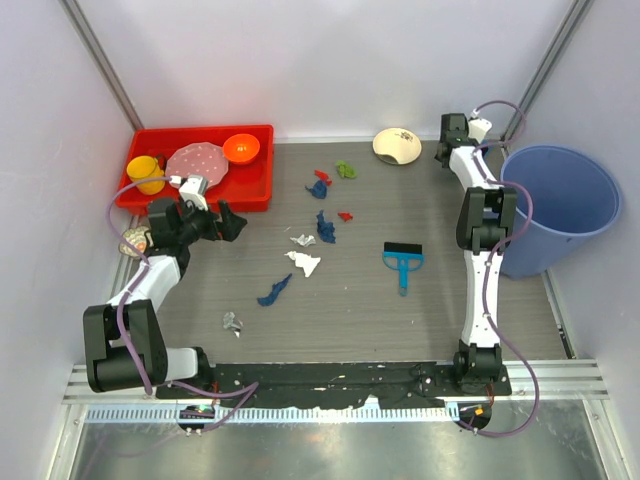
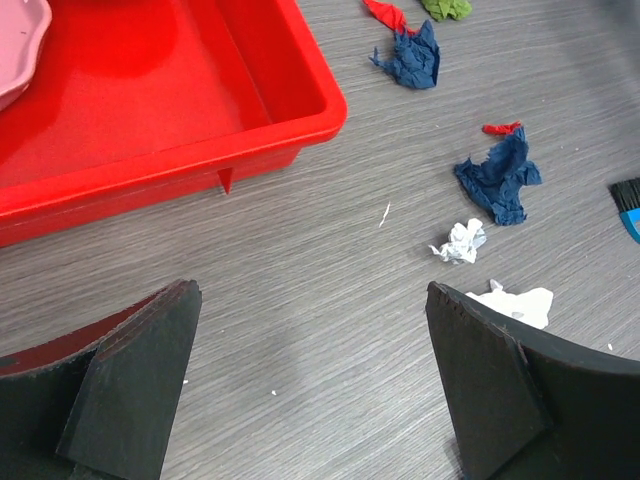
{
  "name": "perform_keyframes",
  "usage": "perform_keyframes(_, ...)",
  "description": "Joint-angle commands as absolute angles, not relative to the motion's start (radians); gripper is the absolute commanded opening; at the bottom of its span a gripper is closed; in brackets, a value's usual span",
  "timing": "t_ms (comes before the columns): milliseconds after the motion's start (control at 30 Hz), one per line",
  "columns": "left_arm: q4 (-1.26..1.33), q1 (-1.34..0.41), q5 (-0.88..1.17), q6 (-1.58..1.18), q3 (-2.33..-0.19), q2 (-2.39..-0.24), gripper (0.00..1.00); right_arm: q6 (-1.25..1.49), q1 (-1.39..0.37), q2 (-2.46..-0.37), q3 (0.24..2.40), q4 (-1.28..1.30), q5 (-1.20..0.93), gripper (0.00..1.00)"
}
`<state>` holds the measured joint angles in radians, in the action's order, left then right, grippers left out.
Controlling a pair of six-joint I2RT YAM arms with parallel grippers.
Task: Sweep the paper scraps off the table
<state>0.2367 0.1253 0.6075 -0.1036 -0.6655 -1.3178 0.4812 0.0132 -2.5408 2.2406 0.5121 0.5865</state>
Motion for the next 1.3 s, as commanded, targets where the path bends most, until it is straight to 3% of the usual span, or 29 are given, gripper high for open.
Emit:
perform_keyframes(0,0.296,0.124,0.652,-0.121,-0.663,-1.305,0.99,0.577,0.054,-2.566,2.273,0.534,0.473,0.70)
perform_keyframes(200,0.298,0.124,0.670,-0.130,-0.663,-1.302,0.99,0.574,0.061,-2.609,2.306,0.560,0.454,0.54)
perform_keyframes(333,0.296,0.124,0.672,-0.130,-0.666,-1.301,0.99,0.565,0.063,-2.602,2.290,0.558,0.416,0.17)
perform_keyframes(433,0.291,0.124,0.670,-0.124,-0.667,-1.299,0.99,0.554,0.063,-2.568,2.251,0.545,0.399,0.01)
perform_keyframes(967,0.210,0.124,0.620,-0.081,-0.696,-1.244,0.99,0.410,-0.141,-2.019,1.617,0.259,0.466,0.01)
perform_keyframes(1267,0.078,0.124,0.578,-0.031,-0.767,-1.216,1.00,0.378,-0.288,-1.692,1.235,0.245,0.298,0.01)
